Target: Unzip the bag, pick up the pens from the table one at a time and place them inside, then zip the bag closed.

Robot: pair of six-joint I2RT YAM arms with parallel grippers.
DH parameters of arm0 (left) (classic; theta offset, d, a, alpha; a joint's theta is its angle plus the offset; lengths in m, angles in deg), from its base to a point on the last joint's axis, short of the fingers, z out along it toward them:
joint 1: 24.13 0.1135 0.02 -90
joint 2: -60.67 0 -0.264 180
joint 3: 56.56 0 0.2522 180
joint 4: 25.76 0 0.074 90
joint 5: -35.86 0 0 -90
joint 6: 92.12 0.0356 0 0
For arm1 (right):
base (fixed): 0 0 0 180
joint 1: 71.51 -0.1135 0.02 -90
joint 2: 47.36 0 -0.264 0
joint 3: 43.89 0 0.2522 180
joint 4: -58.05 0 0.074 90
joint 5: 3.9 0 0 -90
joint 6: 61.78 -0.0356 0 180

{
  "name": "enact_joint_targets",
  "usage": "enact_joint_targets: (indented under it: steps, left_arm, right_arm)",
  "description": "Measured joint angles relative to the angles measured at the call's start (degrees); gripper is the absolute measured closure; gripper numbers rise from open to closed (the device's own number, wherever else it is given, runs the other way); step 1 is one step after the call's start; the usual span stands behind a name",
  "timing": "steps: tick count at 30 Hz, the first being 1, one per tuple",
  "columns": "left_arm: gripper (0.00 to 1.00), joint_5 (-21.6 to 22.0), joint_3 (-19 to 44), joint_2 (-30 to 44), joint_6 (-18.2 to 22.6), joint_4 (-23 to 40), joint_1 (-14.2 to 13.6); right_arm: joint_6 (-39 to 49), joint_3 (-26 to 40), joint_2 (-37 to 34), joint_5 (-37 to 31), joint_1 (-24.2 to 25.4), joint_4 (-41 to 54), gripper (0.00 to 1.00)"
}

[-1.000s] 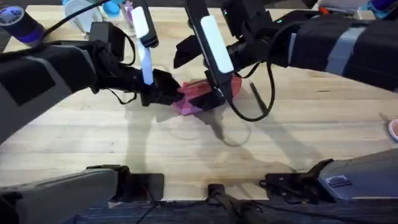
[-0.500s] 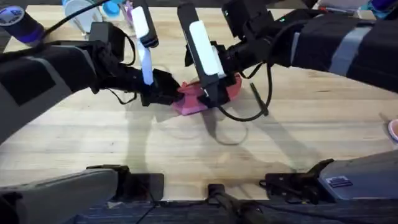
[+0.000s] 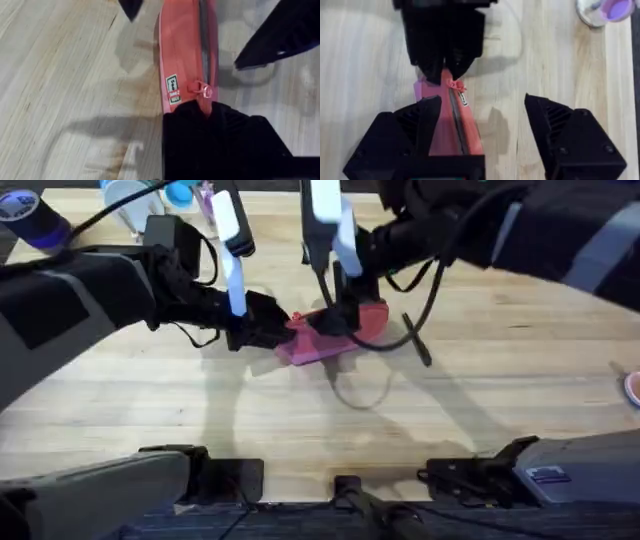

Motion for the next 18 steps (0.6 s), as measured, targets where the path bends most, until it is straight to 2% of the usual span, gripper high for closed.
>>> enact_joint_targets:
  steps: [6,18]
  left_arm:
    - [0.959,0.0,0.0,0.0,0.0,0.0,0.0]
    - [0.958,0.0,0.0,0.0,0.0,0.0,0.0]
  right_arm:
    - [-3.8,6.3,0.0,-0.9,0.0,6.1,0.009]
    - [-7.3,17.7,-1.7,-8.4,1.0,20.5,0.009]
